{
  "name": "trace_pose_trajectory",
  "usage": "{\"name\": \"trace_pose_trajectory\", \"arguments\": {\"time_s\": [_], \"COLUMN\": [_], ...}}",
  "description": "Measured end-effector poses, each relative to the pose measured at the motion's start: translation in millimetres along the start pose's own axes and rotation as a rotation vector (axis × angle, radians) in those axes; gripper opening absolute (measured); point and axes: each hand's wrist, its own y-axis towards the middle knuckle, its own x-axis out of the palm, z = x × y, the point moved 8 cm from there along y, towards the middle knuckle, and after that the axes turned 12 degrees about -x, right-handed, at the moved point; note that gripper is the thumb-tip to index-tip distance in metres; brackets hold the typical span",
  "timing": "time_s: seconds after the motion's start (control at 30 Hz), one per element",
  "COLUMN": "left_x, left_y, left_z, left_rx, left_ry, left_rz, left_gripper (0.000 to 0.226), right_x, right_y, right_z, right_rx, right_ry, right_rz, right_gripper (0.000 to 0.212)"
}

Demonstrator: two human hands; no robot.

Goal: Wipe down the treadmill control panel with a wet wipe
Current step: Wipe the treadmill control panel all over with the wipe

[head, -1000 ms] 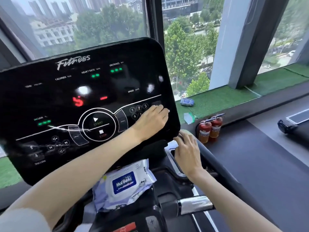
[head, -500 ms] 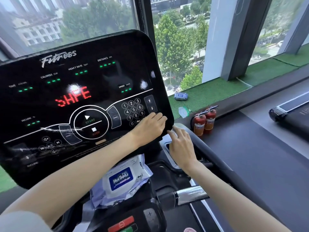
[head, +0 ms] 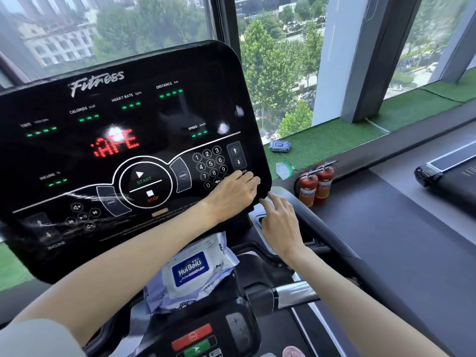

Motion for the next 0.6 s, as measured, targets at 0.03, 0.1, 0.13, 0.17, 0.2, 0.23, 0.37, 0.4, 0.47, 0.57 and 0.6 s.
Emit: {"name": "trace_pose_trajectory", "arguments": {"time_s": [0.03, 0.1, 0.13, 0.17, 0.2, 0.23, 0.37, 0.4, 0.47, 0.57, 0.6], "left_x": [0, 2, 2, 1, 0, -1, -8, -8, -7, -9, -11], "left_y": [1, -1, -3, -6, -10, -14, -35, -41, -55, -77, -85], "left_z": [0, 0, 0, -2, -5, -7, -18, -20, -26, -37, -41], "left_rx": [-0.009, -0.017, -0.017, -0.017, -0.019, -0.021, -0.034, -0.038, -0.044, -0.053, -0.059], "left_ry": [0.000, 0.008, 0.010, 0.006, -0.002, -0.009, -0.007, -0.009, -0.021, -0.036, -0.040], "left_rz": [-0.005, -0.026, -0.025, -0.017, -0.005, 0.002, 0.021, 0.021, 0.030, 0.051, 0.055], "left_gripper": [0.016, 0.015, 0.015, 0.015, 0.015, 0.015, 0.033, 0.033, 0.029, 0.023, 0.022], "right_x": [1, 0, 0, -1, -2, -3, -7, -8, -8, -7, -6], "right_y": [0, 0, 0, 0, 0, 1, 2, 2, 2, 4, 6], "right_z": [-2, -6, -8, -10, -12, -14, -31, -35, -43, -62, -69], "right_rx": [0.002, -0.009, -0.017, -0.021, -0.021, -0.020, -0.025, -0.020, -0.027, -0.082, -0.100], "right_ry": [-0.001, -0.006, -0.010, -0.010, -0.008, -0.008, -0.017, -0.021, -0.037, -0.041, -0.037], "right_rz": [0.001, -0.002, -0.005, -0.009, -0.010, -0.007, 0.022, 0.026, 0.024, 0.035, 0.039], "right_gripper": [0.045, 0.044, 0.045, 0.045, 0.045, 0.044, 0.044, 0.048, 0.055, 0.054, 0.053]}}
